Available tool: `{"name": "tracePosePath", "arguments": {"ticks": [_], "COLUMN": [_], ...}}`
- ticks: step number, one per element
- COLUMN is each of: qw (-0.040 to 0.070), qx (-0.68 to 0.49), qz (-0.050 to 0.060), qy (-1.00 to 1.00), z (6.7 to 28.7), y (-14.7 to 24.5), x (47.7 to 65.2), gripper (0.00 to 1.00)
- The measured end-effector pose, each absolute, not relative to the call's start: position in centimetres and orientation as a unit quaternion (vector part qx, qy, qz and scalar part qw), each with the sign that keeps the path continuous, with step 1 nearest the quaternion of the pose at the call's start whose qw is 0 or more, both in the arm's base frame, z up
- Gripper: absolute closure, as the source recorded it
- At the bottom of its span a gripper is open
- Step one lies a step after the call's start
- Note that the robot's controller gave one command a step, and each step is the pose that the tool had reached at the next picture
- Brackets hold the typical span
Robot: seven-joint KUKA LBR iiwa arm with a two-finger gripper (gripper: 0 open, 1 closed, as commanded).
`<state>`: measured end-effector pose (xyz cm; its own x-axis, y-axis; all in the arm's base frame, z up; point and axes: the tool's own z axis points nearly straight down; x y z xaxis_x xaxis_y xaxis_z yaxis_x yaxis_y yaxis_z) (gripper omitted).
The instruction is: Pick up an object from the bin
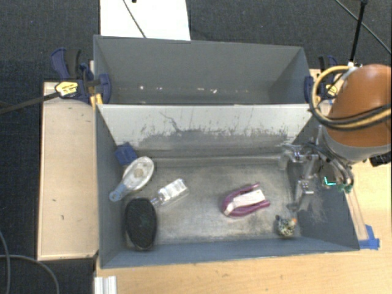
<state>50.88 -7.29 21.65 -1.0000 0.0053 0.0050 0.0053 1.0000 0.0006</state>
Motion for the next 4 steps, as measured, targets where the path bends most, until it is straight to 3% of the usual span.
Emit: {"name": "tracePosePath", "arguments": {"ticks": [1, 2, 3, 4], "qw": [0.002, 0.001, -0.001, -0.005], "qx": [0.01, 0.044, 0.045, 0.035], "qz": [-0.001, 0.0, 0.0, 0.0], "qy": [-1.0, -0.999, -0.999, -0.999], "z": [11.4, 6.8, 7.0, 20.2], "y": [-2.7, -1.4, -1.5, -2.0], "x": [52.1, 51.6, 51.7, 53.0], "gripper": [0.0, 0.0, 1.0, 1.0]}}
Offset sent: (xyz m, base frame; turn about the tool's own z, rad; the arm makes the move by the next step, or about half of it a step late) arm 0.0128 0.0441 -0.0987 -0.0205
